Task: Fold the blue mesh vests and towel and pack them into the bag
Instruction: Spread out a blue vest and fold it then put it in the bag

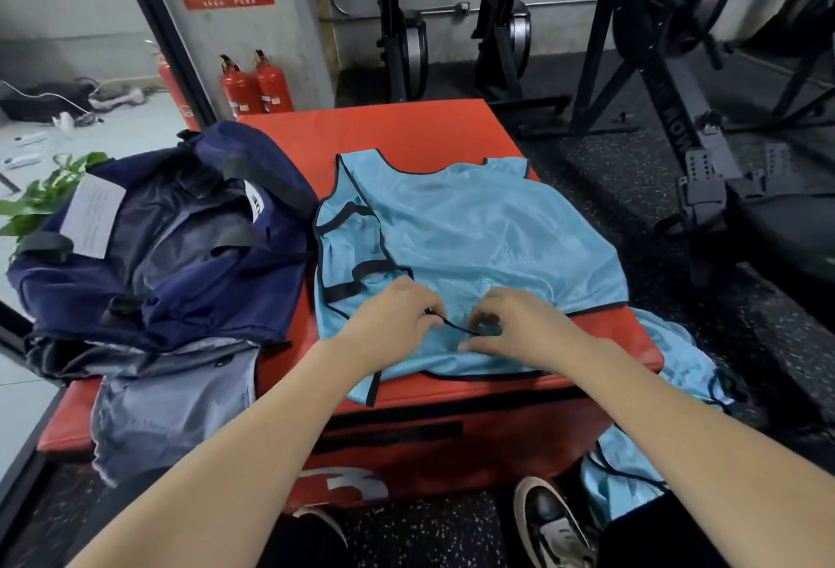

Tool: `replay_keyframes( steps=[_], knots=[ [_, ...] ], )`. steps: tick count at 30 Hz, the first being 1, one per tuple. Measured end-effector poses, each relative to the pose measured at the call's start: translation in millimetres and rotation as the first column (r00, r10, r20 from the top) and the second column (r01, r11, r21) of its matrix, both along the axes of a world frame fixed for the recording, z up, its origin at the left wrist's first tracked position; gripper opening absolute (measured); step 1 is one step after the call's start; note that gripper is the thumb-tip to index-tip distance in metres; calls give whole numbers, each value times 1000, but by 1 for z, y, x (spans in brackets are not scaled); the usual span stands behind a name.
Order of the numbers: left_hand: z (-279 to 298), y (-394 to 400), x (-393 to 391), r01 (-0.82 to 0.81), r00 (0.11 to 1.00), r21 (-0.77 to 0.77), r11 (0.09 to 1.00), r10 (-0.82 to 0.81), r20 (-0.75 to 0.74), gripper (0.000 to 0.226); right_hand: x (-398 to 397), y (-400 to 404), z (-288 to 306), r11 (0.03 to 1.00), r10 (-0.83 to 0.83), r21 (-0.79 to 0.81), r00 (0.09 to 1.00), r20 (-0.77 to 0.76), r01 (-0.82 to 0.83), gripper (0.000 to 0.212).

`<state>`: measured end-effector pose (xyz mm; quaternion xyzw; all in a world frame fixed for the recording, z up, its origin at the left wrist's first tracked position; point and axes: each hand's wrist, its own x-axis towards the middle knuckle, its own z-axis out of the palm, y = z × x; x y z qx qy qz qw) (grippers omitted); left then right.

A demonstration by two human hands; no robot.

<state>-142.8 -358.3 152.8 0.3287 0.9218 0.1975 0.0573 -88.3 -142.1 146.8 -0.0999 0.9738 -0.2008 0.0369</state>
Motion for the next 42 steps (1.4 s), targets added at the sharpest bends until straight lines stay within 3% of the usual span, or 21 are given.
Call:
replay_keyframes(
  steps=[3,5,10,14,16,18,20,27,30,33,37,42],
  knots=[
    [19,-6,-4,-210,978,288,934,202,56,8,-5,-1,7,994,-45,94,993,-113,55,28],
    [29,-18,-10,-320,947,422,849,300,114,9,-8,3,12,992,-95,61,976,-198,109,20],
    [43,-64,-20,-434,871,528,730,489,40,12,-12,22,21,955,-258,-222,918,-302,195,16],
    [46,-91,-14,-472,838,611,635,538,89,7,-7,29,29,930,-358,-236,846,-396,283,13],
    [45,-93,-4,-453,853,587,671,517,67,9,-5,29,29,927,-354,-264,857,-376,267,12],
    [43,-93,5,-426,865,540,726,501,9,8,-2,29,30,910,-307,-362,917,-255,203,15],
    [40,-97,8,-414,866,494,765,498,-45,10,-2,29,29,918,-231,-363,960,-161,160,19],
    [19,-104,8,-308,943,194,931,326,-68,22,-7,23,12,981,-191,27,981,36,190,26],
    [16,-102,5,-309,943,196,930,327,-67,23,-6,18,8,985,-174,6,985,-8,174,21],
    [13,-102,3,-322,937,205,924,342,-70,20,-4,20,13,988,-154,0,988,27,154,40],
    [9,-105,1,-314,942,150,937,328,-75,14,1,20,17,994,-98,21,966,-240,106,12],
    [12,-111,-5,-357,923,139,923,372,-96,13,3,32,21,963,-232,74,936,-265,259,13]
  ],
)
